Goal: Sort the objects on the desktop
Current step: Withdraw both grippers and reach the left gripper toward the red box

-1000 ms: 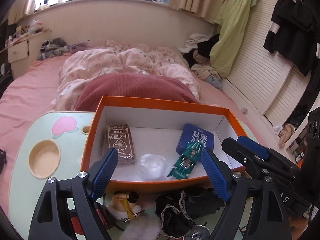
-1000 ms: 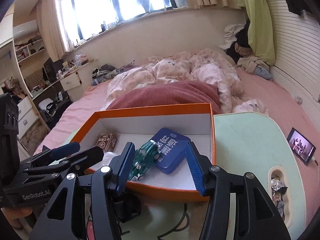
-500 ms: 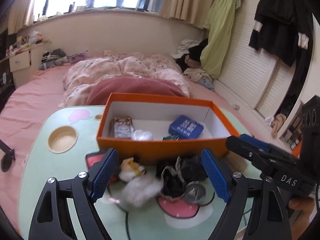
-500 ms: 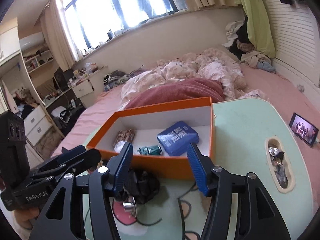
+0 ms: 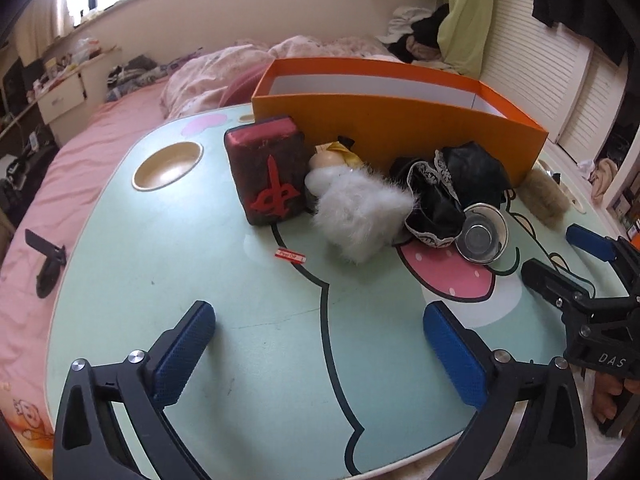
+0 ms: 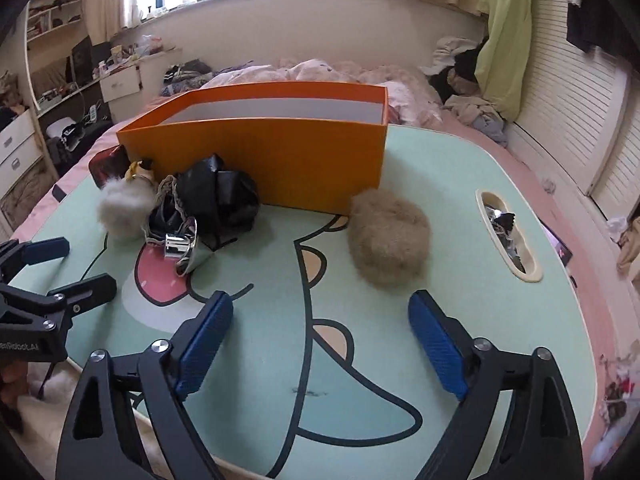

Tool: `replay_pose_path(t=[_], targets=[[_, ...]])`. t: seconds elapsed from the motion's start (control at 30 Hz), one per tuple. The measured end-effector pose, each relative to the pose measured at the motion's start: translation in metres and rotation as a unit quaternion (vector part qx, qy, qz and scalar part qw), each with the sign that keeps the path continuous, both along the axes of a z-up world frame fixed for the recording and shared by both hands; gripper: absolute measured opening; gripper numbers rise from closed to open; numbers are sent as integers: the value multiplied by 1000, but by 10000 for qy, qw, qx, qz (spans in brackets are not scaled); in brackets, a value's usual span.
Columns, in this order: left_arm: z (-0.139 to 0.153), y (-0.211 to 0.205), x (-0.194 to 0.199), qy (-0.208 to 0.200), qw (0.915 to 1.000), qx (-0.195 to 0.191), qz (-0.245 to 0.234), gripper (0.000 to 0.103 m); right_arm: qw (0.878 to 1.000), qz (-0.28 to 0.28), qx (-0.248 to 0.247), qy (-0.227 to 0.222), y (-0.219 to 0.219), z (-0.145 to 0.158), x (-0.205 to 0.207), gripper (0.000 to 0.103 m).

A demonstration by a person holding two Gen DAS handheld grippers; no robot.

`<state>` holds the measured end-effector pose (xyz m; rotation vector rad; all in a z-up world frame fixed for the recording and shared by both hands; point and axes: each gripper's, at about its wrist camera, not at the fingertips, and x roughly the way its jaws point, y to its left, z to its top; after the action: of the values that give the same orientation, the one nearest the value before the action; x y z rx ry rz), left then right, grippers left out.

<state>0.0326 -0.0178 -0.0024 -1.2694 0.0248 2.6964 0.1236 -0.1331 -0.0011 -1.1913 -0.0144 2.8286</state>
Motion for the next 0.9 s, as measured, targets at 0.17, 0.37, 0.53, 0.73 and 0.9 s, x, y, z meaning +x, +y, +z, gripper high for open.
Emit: replay_pose_path(t=[0.17,0.37,0.53,0.73,0.9], targets=[[-3,-6,-2,85,10000,22,43,103,9999,127,56,-14,-2,-2,-2,102],[-2,-11,-2,183,9998,40,85,103,9997,223,62,-1,-1,2,-3,102],[-2,-10,-4,198,9998,49,55,103,9997,241,64,-2,-2,3,-2,102],[-1,-11,-4,200,9998,59,63,103,9996,264,61,-4,-2,3,-2,102],[2,-19,0,289,9990,323,92,101,9996,274,61,-1,-5,3,-1,102]])
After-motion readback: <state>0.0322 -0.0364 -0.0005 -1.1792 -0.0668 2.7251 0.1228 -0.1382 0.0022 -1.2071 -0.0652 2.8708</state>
